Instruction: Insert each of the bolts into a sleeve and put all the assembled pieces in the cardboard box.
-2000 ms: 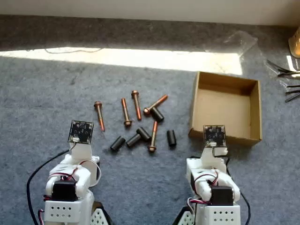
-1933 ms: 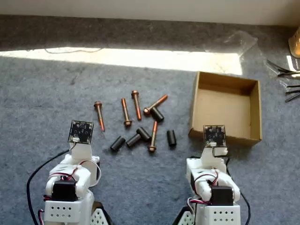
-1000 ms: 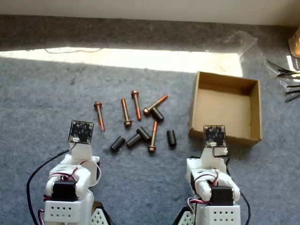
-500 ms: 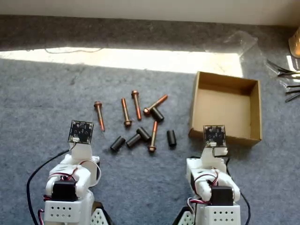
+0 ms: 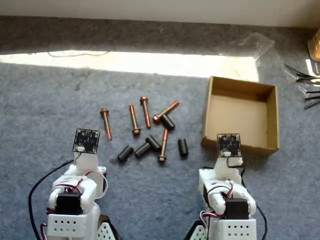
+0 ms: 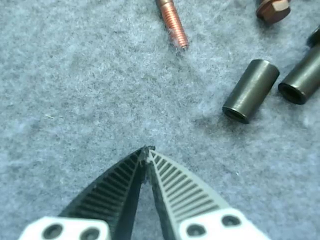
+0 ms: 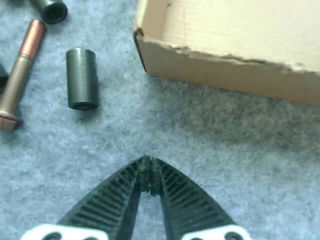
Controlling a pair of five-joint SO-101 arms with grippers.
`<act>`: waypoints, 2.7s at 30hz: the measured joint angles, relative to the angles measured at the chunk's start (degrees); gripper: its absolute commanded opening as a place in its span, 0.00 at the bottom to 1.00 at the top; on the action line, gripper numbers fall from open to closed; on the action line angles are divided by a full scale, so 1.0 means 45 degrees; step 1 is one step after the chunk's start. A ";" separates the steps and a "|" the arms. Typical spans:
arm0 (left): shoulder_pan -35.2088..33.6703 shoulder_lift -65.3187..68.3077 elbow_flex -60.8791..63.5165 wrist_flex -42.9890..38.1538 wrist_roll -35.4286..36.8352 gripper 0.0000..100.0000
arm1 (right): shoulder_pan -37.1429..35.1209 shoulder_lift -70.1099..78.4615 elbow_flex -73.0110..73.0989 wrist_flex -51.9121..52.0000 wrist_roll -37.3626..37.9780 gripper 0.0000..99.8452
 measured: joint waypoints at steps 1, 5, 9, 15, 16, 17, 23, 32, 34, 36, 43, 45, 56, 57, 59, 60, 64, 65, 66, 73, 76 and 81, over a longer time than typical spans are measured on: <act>0.0000 0.0000 0.0000 0.0000 0.0000 0.01 | 0.0000 0.0000 0.0000 0.0000 0.0000 0.01; 0.0000 0.0000 0.0000 0.0000 0.0000 0.01 | 0.0000 0.0000 0.0000 0.0000 0.0000 0.01; 0.0000 0.0000 0.0000 0.0000 0.0000 0.01 | 0.0000 0.0000 0.0000 0.0000 0.0000 0.01; 0.0000 0.0000 0.0000 0.0000 0.0000 0.01 | 0.0000 0.0000 0.0000 -0.0039 0.0000 0.01; 0.0000 0.0000 0.0000 0.0000 0.0000 0.01 | 0.0000 0.0000 0.0000 -0.0195 0.0000 0.01; 0.0000 0.0000 0.0000 0.0000 0.0000 0.01 | 0.0000 0.0000 0.0000 -0.0547 0.0000 0.01; 0.0000 0.0000 0.0000 0.0000 0.0000 0.01 | 0.0137 0.0000 0.0000 -0.3477 0.0000 0.01; 0.0000 0.0000 0.0000 0.0000 0.0000 0.01 | 0.0742 0.0000 0.0000 -0.6408 0.0000 0.01; 0.0000 0.0000 0.0000 0.0000 0.0000 0.01 | 0.1055 0.0000 0.0000 -0.6545 0.0000 0.01; 0.0000 0.0000 0.0000 0.0000 0.0000 0.01 | 0.1602 0.0000 0.0000 -0.6545 0.0156 0.01; 0.0000 0.0000 0.0000 0.0000 0.0000 0.01 | 0.2227 0.0000 -0.1504 -0.3966 0.2481 0.01; 0.0000 0.0000 0.0000 0.0000 0.0000 0.01 | 0.2305 0.0000 -0.2637 -0.2833 0.2833 0.01; 0.0078 0.0000 0.0000 0.0000 0.0000 0.01 | 0.2325 0.3770 -0.7795 -0.0020 0.3028 0.01; 0.0078 0.0000 0.0000 0.0000 0.0000 0.01 | 0.2325 0.4552 -0.8107 -0.0020 0.3028 0.01; 0.0078 0.0000 0.0000 0.0000 0.0000 0.01 | 0.2325 0.6134 -0.8694 -0.0020 0.3028 0.01; 0.0078 0.0000 0.0000 0.0000 0.0000 0.01 | 0.2325 0.6935 -0.8967 -0.0020 0.3028 0.01; 0.0078 0.0000 0.0000 0.0000 0.0000 0.01 | 0.2325 0.9788 -1.0002 -0.0020 0.3028 0.01; 0.0078 0.0000 0.0000 0.0000 0.0000 0.01 | 0.2325 1.0452 -1.0237 -0.0020 0.3028 0.01; 0.0078 0.0000 0.0000 0.0000 0.0000 0.01 | 0.2325 1.1116 -1.0510 -0.0020 0.3028 0.01; 0.0078 0.0000 0.0000 0.0000 0.0000 0.01 | 0.0938 1.5394 -1.3597 0.1133 0.3028 0.01; 0.0078 0.0000 0.0000 0.0000 0.0000 0.01 | 0.0000 1.7231 -1.5473 0.2051 0.3028 0.01; 0.0078 0.0000 0.0000 0.0000 0.0000 0.01 | -0.0879 2.0024 -1.8676 0.3087 0.2188 0.01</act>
